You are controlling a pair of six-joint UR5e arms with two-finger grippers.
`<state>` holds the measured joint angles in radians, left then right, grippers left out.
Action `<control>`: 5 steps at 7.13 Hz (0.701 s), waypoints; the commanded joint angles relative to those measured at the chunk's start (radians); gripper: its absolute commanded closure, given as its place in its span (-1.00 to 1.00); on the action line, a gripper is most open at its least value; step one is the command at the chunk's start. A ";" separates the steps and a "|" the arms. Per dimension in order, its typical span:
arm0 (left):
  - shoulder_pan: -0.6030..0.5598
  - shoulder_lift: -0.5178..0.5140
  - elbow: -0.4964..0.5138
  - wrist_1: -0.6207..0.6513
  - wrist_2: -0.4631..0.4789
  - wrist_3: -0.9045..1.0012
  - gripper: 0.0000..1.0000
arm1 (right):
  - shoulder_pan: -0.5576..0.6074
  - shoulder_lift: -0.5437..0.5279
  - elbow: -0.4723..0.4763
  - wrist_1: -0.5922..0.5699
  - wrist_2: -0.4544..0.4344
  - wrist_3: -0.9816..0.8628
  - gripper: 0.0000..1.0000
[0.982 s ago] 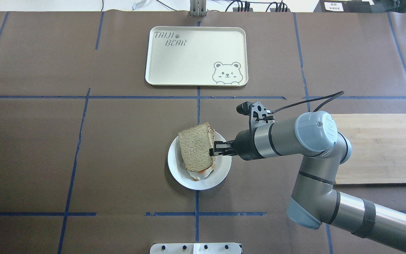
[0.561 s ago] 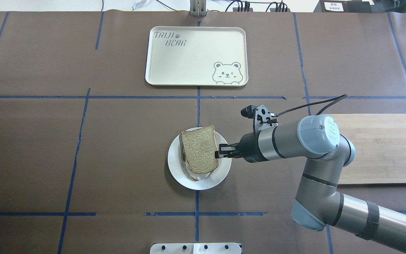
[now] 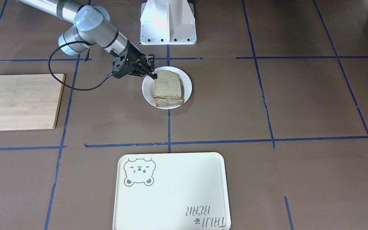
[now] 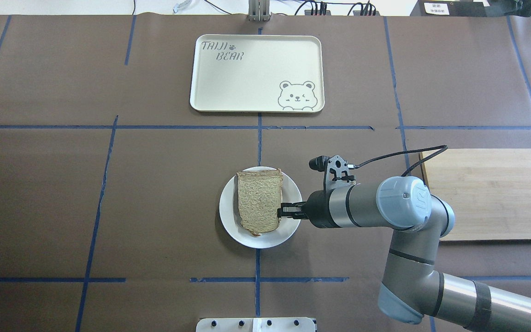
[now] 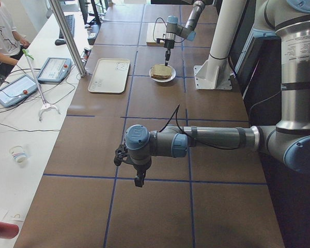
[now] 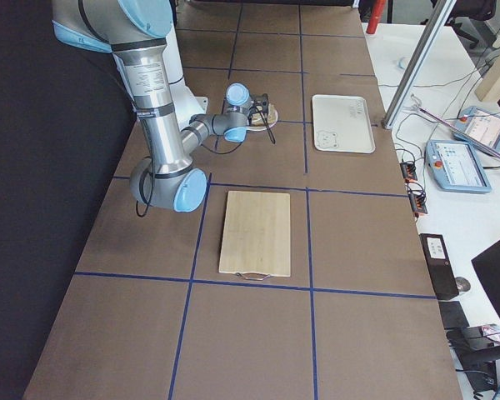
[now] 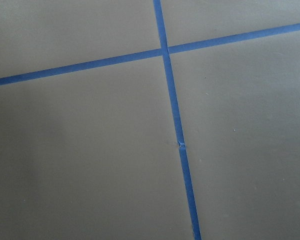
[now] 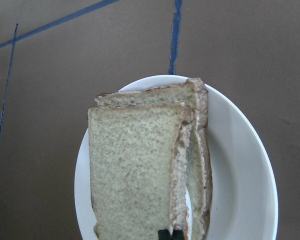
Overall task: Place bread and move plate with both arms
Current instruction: 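Lower the bread onto the egg and open the right gripper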
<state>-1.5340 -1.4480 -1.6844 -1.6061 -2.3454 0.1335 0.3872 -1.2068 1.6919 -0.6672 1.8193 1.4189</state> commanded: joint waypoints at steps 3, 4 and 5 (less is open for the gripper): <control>0.000 0.000 -0.003 0.000 0.002 -0.002 -1.00 | 0.048 0.021 0.017 -0.152 0.053 -0.003 -0.99; 0.000 0.000 -0.005 0.002 0.008 -0.002 -1.00 | 0.130 0.060 0.029 -0.317 0.157 -0.021 -0.99; 0.000 -0.009 -0.003 -0.009 0.009 -0.006 -1.00 | 0.200 0.068 0.037 -0.430 0.211 -0.090 -0.99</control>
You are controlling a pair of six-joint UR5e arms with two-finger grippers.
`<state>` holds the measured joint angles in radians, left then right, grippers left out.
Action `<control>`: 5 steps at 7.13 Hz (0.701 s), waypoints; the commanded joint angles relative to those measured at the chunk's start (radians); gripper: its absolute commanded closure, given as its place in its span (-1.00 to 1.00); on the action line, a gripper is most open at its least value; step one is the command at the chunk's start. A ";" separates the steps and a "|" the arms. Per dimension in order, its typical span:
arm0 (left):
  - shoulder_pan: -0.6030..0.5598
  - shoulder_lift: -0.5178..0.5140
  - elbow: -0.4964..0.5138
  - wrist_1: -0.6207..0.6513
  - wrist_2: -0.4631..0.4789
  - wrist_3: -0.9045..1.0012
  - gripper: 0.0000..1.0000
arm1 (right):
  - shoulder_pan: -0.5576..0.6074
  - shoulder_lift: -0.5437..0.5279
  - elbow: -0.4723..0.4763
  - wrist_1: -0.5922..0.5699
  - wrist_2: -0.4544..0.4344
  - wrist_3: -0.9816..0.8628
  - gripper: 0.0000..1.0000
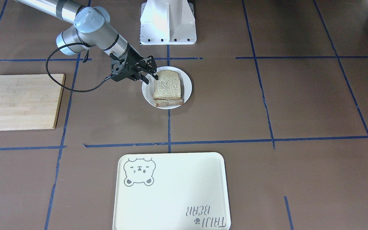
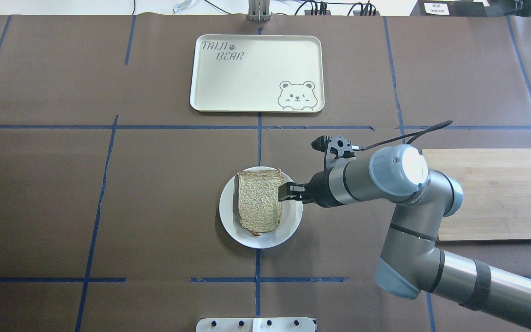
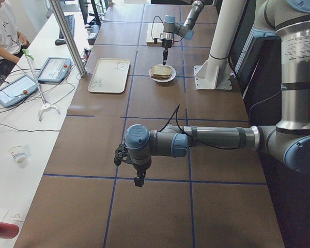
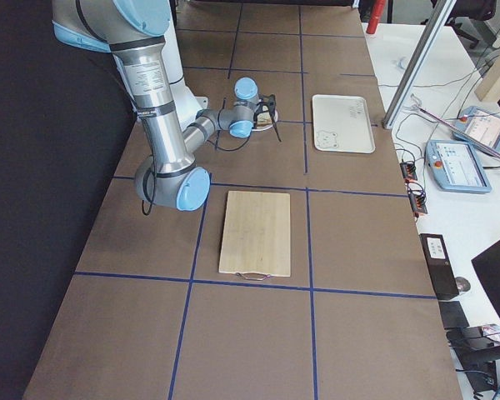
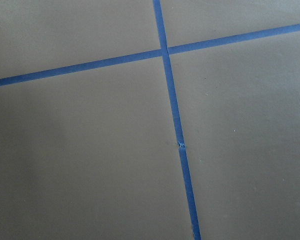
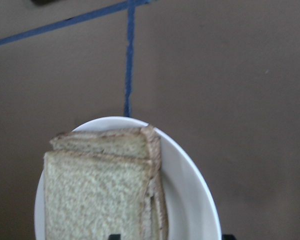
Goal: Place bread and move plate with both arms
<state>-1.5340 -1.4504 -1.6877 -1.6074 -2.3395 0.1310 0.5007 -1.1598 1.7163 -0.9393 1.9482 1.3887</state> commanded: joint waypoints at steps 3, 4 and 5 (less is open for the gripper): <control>0.000 -0.060 0.025 -0.225 0.002 -0.017 -1.00 | 0.387 -0.003 0.025 -0.453 0.277 -0.488 -0.99; 0.008 -0.121 0.051 -0.233 -0.010 -0.045 -1.00 | 0.447 -0.089 0.052 -0.495 0.287 -0.652 -0.99; 0.011 -0.122 0.054 -0.235 -0.011 -0.041 -1.00 | 0.537 -0.203 0.077 -0.497 0.311 -0.856 -0.99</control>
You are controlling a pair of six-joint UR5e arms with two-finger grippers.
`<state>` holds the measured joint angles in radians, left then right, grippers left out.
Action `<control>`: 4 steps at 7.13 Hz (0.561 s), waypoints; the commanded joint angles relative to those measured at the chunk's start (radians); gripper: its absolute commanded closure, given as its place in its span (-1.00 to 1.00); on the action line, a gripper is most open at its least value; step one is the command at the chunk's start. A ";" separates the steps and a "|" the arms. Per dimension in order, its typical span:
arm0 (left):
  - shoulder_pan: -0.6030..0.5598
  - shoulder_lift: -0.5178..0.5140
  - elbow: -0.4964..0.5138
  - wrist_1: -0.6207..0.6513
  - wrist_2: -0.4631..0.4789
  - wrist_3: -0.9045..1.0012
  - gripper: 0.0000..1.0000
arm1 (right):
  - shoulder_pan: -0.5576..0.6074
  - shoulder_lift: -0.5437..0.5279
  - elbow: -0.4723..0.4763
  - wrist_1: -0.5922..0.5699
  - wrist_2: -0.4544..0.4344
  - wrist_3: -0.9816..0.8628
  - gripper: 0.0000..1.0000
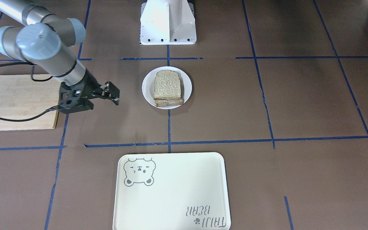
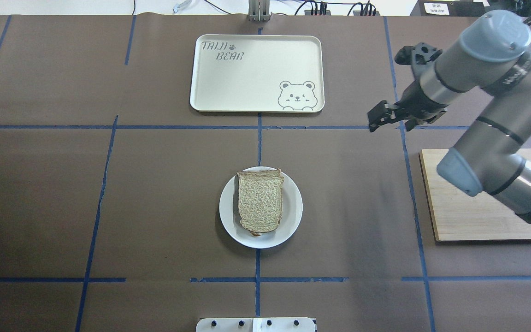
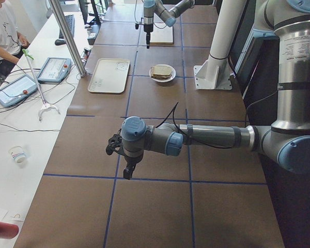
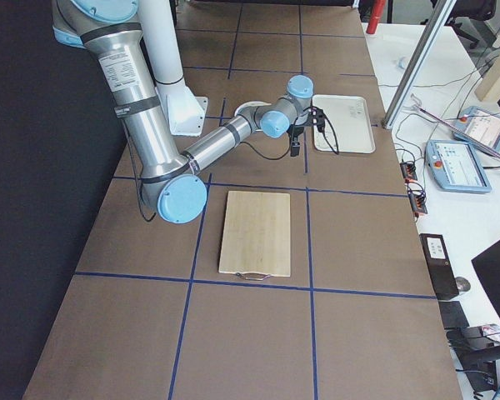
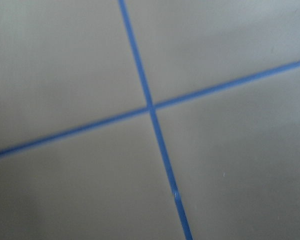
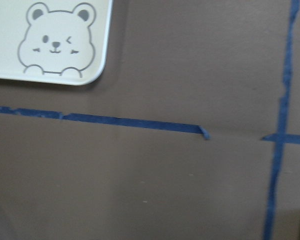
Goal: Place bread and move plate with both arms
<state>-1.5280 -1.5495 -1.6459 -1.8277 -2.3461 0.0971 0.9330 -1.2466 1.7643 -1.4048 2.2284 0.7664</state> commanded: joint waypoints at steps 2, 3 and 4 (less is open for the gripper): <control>0.014 -0.018 0.008 -0.071 -0.007 -0.011 -1.00 | 0.301 -0.297 0.037 -0.030 0.091 -0.579 -0.99; 0.026 -0.003 0.009 -0.097 -0.009 -0.028 -1.00 | 0.384 -0.383 0.041 -0.028 0.091 -0.716 -0.99; 0.049 0.002 -0.003 -0.100 -0.028 -0.087 -1.00 | 0.465 -0.462 0.043 -0.028 0.089 -0.816 -0.99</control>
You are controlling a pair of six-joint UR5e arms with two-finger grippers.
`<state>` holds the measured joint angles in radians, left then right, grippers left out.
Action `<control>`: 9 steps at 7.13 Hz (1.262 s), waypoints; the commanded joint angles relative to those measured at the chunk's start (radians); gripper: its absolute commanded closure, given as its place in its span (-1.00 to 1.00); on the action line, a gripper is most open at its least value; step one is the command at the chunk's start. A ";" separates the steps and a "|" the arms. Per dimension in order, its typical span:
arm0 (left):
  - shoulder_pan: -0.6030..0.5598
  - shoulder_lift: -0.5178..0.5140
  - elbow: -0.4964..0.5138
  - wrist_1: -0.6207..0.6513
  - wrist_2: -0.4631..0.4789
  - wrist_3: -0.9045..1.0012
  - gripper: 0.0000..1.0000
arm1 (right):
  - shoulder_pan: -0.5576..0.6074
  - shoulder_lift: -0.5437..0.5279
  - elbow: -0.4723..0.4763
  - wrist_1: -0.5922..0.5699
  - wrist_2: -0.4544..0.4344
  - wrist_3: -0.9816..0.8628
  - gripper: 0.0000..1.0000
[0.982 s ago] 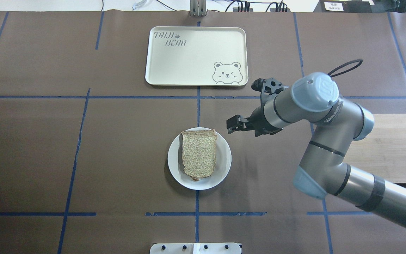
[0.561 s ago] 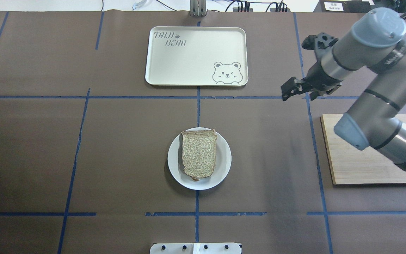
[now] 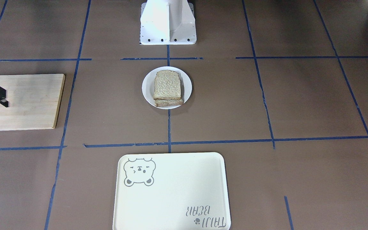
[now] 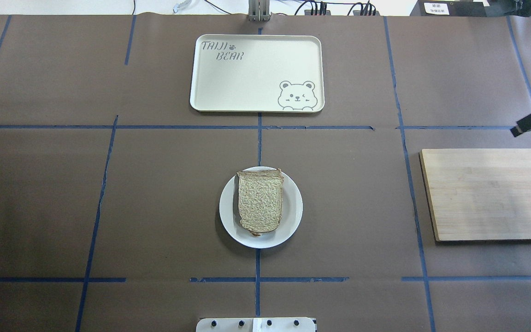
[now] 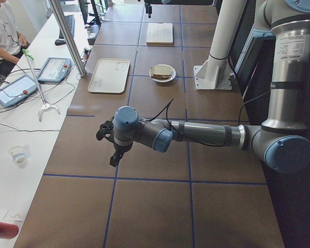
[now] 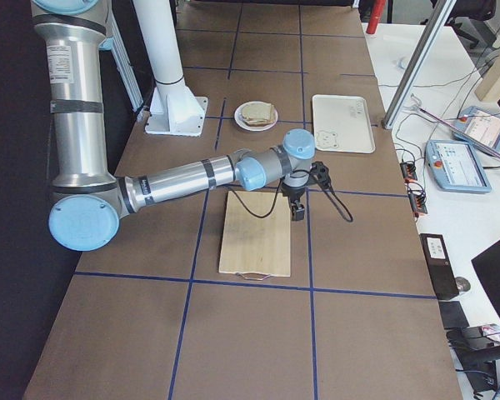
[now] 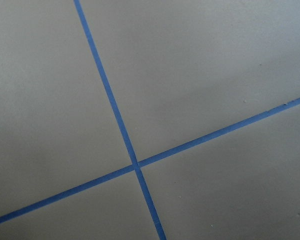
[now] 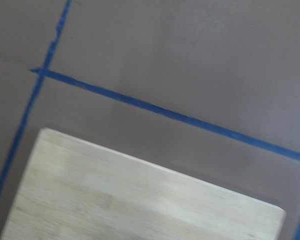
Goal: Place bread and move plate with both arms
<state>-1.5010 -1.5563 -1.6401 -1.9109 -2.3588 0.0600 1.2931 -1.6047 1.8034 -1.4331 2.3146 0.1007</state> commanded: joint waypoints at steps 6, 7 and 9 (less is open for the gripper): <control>0.477 -0.008 -0.015 -0.732 0.017 -1.221 -1.00 | 0.172 -0.162 0.002 0.006 0.003 -0.156 -0.99; 0.540 -0.042 -0.014 -0.778 0.045 -1.343 -1.00 | 0.172 -0.162 0.001 0.007 0.005 -0.156 -0.99; 0.704 -0.108 -0.012 -0.861 0.215 -1.526 -1.00 | 0.172 -0.162 -0.001 0.007 0.005 -0.156 -0.99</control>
<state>-0.9029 -1.6265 -1.6534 -2.7153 -2.2538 -1.3483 1.4650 -1.7671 1.8032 -1.4268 2.3190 -0.0553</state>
